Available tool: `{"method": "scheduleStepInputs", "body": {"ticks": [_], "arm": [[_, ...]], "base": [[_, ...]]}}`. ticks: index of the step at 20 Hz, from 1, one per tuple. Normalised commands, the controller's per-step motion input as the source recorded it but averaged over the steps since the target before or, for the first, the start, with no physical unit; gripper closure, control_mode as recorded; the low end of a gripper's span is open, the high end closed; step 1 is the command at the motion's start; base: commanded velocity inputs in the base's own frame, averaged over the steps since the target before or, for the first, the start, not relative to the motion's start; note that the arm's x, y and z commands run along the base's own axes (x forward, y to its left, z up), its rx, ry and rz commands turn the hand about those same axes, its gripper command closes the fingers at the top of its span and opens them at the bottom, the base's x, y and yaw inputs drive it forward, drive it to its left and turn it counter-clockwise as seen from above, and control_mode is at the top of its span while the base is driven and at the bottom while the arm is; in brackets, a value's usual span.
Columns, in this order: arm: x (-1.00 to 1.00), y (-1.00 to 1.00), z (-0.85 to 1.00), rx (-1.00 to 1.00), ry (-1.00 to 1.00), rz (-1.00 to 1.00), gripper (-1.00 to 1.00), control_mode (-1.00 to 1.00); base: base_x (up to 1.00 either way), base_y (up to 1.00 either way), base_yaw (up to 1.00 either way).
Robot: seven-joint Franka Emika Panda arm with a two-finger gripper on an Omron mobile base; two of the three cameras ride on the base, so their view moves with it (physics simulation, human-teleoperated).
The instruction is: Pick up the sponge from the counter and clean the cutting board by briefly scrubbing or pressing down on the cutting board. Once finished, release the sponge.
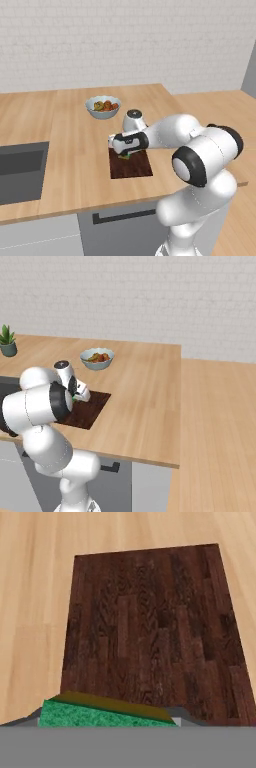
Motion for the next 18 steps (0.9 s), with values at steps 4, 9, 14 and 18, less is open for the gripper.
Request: {"method": "scheduleStepInputs", "body": {"ticks": [4, 9, 14, 18], "arm": [[0.02, 0.61, -0.34, -0.02, 0.0, 0.0, 1.0, -1.0], [0.0, 0.05, -0.53, 0.0, 0.0, 0.0, 1.0, -1.0], [0.01, 0.07, -0.56, 0.0, 0.0, 0.0, 1.0, -1.0], [0.14, 0.17, -0.34, -0.01, 0.03, 0.0, 1.0, -1.0]], "base": [[0.0, 0.0, 0.0], [0.0, 0.0, 0.0], [0.0, 0.0, 0.0], [0.0, 0.0, 0.0]]}}
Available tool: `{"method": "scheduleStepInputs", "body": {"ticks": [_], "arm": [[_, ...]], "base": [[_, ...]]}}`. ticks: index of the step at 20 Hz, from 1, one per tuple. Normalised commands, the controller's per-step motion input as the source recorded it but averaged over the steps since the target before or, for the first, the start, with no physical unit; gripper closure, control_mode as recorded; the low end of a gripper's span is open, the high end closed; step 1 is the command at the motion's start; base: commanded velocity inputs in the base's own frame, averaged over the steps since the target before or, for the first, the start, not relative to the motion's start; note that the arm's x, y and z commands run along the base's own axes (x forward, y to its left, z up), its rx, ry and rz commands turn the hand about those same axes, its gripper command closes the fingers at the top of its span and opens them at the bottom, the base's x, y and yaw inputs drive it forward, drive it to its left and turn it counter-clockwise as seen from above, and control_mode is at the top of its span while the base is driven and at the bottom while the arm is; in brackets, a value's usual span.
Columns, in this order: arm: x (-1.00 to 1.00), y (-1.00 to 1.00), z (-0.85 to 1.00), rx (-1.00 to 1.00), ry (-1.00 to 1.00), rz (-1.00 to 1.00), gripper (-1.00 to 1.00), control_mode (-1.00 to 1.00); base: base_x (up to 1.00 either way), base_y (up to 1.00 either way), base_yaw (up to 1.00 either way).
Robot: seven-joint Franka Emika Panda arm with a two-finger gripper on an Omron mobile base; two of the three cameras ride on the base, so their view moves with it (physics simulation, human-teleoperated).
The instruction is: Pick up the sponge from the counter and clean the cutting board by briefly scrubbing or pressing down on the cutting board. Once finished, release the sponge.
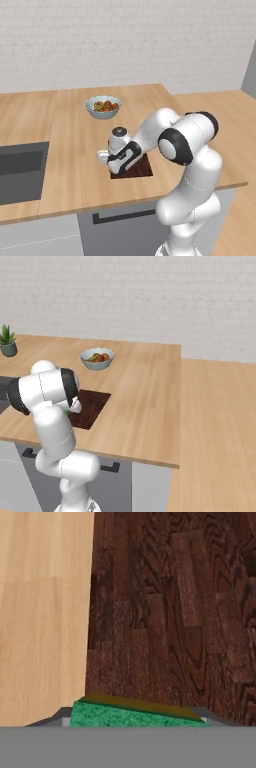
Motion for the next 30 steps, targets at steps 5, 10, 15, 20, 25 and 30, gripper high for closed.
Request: {"method": "scheduleStepInputs", "body": {"ticks": [5, 10, 15, 20, 25, 30], "arm": [[0.21, 0.07, -0.3, -0.04, 0.05, 0.0, 1.0, -1.0], [-0.04, -0.41, -0.4, 0.0, -0.04, 0.05, 1.0, -1.0], [-0.06, -0.5, -0.28, 0.0, -0.04, 0.07, 1.0, -1.0], [0.0, -0.55, -0.32, 0.0, -0.01, 0.04, 1.0, -1.0], [0.0, -0.62, -0.09, 0.0, 0.01, 0.0, 1.0, -1.0], [-0.02, -0.59, -0.14, -0.03, 0.0, 0.0, 1.0, -1.0]], "base": [[0.0, 0.0, 0.0], [0.0, 0.0, 0.0], [0.0, 0.0, 0.0], [0.0, 0.0, 0.0], [0.0, 0.0, 0.0], [0.0, 0.0, 0.0]]}}
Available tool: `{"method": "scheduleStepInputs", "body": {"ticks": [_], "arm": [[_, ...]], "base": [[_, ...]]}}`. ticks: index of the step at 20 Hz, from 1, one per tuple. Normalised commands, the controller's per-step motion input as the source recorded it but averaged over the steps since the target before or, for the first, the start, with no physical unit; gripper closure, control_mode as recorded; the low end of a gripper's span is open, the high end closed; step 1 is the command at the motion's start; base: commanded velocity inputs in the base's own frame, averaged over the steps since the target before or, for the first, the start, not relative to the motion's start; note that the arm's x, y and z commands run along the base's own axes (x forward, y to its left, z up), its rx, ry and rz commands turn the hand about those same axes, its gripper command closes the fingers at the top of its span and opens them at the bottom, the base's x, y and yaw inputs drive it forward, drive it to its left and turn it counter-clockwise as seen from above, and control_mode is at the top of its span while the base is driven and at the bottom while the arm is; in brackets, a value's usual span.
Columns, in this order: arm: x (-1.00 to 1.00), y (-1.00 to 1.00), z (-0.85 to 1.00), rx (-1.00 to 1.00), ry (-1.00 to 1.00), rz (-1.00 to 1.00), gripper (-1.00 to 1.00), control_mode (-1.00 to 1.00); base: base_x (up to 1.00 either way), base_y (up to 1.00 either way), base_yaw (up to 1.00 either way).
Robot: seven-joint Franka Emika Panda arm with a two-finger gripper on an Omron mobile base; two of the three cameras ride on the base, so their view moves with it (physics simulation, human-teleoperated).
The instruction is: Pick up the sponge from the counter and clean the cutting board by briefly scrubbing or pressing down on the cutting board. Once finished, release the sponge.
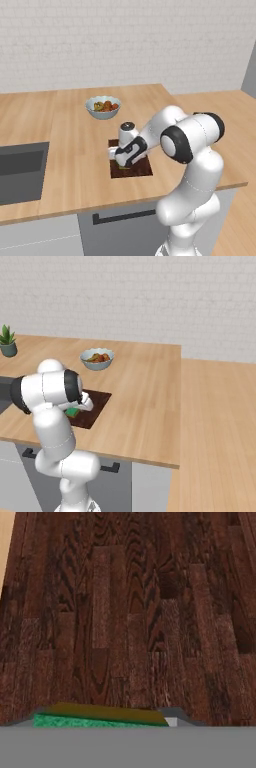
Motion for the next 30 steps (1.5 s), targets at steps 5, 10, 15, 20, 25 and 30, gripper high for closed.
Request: {"method": "scheduleStepInputs", "body": {"ticks": [5, 10, 15, 20, 25, 30], "arm": [[-0.06, -0.66, -0.59, -0.04, -0.01, 0.0, 1.0, -1.0], [-0.27, -0.84, -0.47, -0.08, -0.06, 0.0, 1.0, -1.0], [-0.2, -0.86, -0.52, -0.07, -0.03, 0.0, 1.0, -1.0], [-0.22, -0.99, -0.66, 0.0, 0.0, 0.03, 1.0, -1.0], [-0.33, -1.0, -0.57, 0.0, 0.0, 0.04, 1.0, -1.0], [-0.39, -1.0, -0.5, 0.0, 0.0, 0.04, 1.0, -1.0]], "base": [[0.0, 0.0, 0.0], [0.0, 0.0, 0.0], [0.0, 0.0, 0.0], [0.0, 0.0, 0.0], [0.0, 0.0, 0.0], [0.0, 0.0, 0.0]]}}
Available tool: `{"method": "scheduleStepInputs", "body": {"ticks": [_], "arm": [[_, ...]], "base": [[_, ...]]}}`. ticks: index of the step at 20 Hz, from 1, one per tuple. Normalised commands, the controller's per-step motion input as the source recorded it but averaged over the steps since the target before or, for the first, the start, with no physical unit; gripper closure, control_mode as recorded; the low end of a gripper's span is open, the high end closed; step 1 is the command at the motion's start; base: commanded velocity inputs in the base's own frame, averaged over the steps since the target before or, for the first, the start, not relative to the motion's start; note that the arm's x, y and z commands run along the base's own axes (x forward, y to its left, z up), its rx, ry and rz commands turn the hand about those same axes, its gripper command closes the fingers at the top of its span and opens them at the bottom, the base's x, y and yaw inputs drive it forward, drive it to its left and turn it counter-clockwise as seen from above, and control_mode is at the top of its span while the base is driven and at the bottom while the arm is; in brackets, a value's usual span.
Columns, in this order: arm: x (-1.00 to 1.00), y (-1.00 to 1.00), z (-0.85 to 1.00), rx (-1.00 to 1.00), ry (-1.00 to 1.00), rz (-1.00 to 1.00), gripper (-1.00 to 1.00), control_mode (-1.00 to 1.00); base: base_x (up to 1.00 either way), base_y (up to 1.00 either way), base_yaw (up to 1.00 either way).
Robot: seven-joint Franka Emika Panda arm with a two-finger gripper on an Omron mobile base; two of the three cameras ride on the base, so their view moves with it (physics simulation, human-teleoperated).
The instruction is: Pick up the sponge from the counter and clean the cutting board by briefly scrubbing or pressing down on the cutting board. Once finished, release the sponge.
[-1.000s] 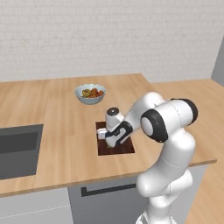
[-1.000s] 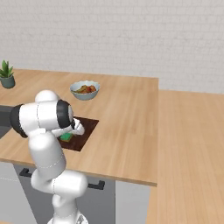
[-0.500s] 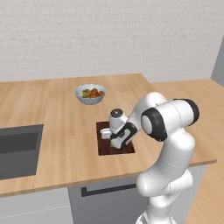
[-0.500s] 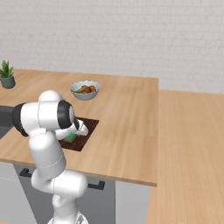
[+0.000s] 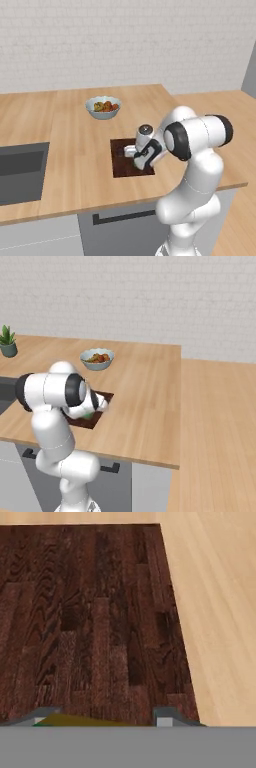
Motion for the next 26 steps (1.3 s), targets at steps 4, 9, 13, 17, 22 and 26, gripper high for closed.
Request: {"method": "scheduleStepInputs", "body": {"ticks": [4, 9, 13, 17, 22, 26], "arm": [[-0.39, -1.0, -0.53, 0.0, 0.0, 0.03, 1.0, -1.0], [-0.37, -1.0, -0.63, 0.0, 0.0, 0.03, 1.0, -1.0], [-0.22, -1.0, -0.75, 0.0, 0.0, 0.02, 1.0, -1.0], [-0.23, -0.98, -0.14, 0.0, 0.0, 0.02, 1.0, -1.0], [-0.06, -0.92, 0.27, 0.03, 0.0, 0.01, 1.0, -1.0], [0.0, -0.81, -0.24, 0.02, 0.0, 0.0, 1.0, -1.0]], "base": [[0.0, 0.0, 0.0], [0.0, 0.0, 0.0], [0.0, 0.0, 0.0], [0.0, 0.0, 0.0], [0.0, 0.0, 0.0], [0.0, 0.0, 0.0]]}}
